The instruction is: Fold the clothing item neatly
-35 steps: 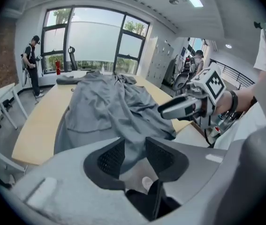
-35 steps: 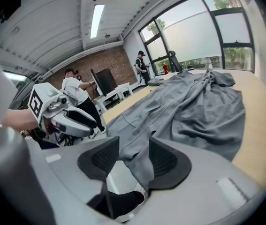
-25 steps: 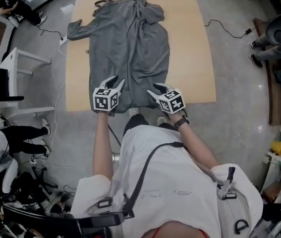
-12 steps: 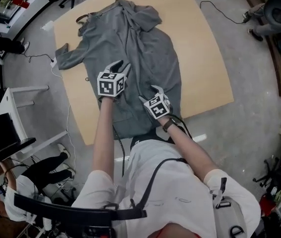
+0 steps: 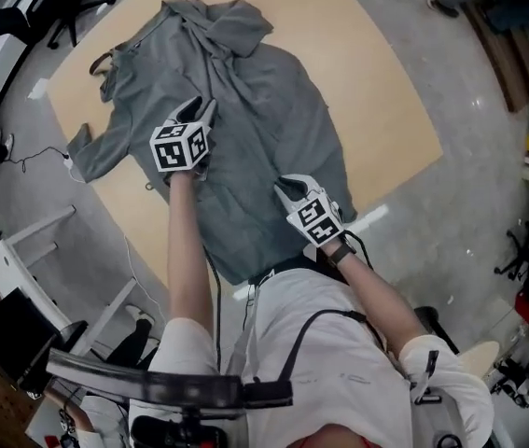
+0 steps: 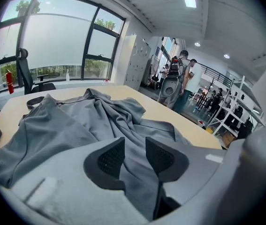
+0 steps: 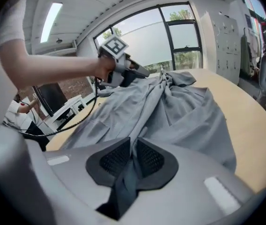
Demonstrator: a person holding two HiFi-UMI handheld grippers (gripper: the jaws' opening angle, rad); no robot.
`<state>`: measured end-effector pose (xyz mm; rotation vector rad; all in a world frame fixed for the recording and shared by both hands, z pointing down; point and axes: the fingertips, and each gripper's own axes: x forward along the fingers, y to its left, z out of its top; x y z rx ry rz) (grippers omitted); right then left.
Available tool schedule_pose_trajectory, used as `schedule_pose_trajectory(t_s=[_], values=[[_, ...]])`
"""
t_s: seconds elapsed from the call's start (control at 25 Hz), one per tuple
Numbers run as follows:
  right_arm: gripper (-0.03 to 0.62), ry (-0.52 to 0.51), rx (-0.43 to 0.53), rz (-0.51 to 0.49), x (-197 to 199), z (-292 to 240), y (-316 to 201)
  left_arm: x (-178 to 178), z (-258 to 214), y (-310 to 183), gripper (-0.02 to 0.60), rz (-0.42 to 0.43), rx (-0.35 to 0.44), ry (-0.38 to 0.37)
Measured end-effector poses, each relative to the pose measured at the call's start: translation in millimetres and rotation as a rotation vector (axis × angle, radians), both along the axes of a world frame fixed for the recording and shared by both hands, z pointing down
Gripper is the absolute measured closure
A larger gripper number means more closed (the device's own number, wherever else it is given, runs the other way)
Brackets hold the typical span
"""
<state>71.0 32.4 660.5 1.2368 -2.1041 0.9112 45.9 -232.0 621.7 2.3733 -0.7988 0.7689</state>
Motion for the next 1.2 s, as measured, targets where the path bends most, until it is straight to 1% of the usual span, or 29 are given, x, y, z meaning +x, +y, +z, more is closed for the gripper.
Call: schedule_pose_trajectory(t_s=[0.08, 0.12, 0.16, 0.28, 0.36, 0.44, 0.48, 0.52, 0.56, 0.64, 0.68, 0.72, 0.76, 0.8, 0.84, 0.96, 1.04, 1.12, 1.2], values=[[0.546, -0.030, 0.029, -0.026, 1, -25, 5, 8, -3, -1, 0.437, 0.005, -0.001, 0.028], [0.559, -0.049, 0.041, -0.038, 1, -34, 7, 9, -5, 3, 0.437, 0.008, -0.001, 0.036], [0.591, -0.067, 0.046, -0.044, 1, -41, 12, 11, -7, 9, 0.437, 0.013, -0.003, 0.044], [0.591, -0.100, 0.035, -0.022, 4, -46, 36, 15, -11, 41, 0.437, 0.046, -0.013, 0.056], [0.591, -0.072, 0.039, 0.023, 13, -40, 50, 18, -14, 69, 0.437, 0.067, -0.022, 0.058], [0.589, -0.003, 0.077, 0.076, 24, -29, 46, 16, -17, 94, 0.437, 0.068, -0.031, 0.059], [0.541, 0.028, 0.094, 0.098, 28, -21, 38, 13, -19, 106, 0.437, 0.059, -0.035, 0.061], [0.435, 0.052, 0.096, 0.113, 28, -12, 29, 10, -22, 117, 0.437, 0.046, -0.039, 0.065], [0.385, 0.066, 0.089, 0.125, 28, -3, 18, 6, -25, 129, 0.437, 0.034, -0.044, 0.073], [0.381, 0.071, 0.068, 0.160, 27, 14, -3, 0, -32, 151, 0.437, 0.016, -0.053, 0.087], [0.389, 0.069, 0.053, 0.179, 28, 22, -11, -2, -35, 161, 0.437, 0.012, -0.055, 0.088], [0.434, 0.069, 0.039, 0.195, 30, 29, -16, -4, -37, 170, 0.437, 0.010, -0.053, 0.084], [0.524, 0.068, 0.033, 0.209, 34, 32, -18, -6, -39, 178, 0.437, 0.008, -0.049, 0.079], [0.545, 0.064, 0.041, 0.221, 40, 31, -19, -9, -41, 186, 0.437, 0.004, -0.044, 0.077], [0.547, 0.055, 0.062, 0.232, 46, 26, -18, -13, -44, 193, 0.437, -0.002, -0.038, 0.077], [0.549, -0.017, 0.161, 0.253, 63, -17, -8, -30, -51, 208, 0.437, -0.034, -0.025, 0.082], [0.551, -0.112, 0.230, 0.223, 66, -56, 6, -41, -55, 216, 0.437, -0.062, -0.024, 0.089], [0.551, -0.243, 0.299, 0.145, 58, -96, 28, -50, -60, 225, 0.437, -0.084, -0.020, 0.098], [0.551, -0.389, 0.351, 0.013, 37, -134, 53, -57, -67, 232, 0.437, -0.102, -0.008, 0.108]])
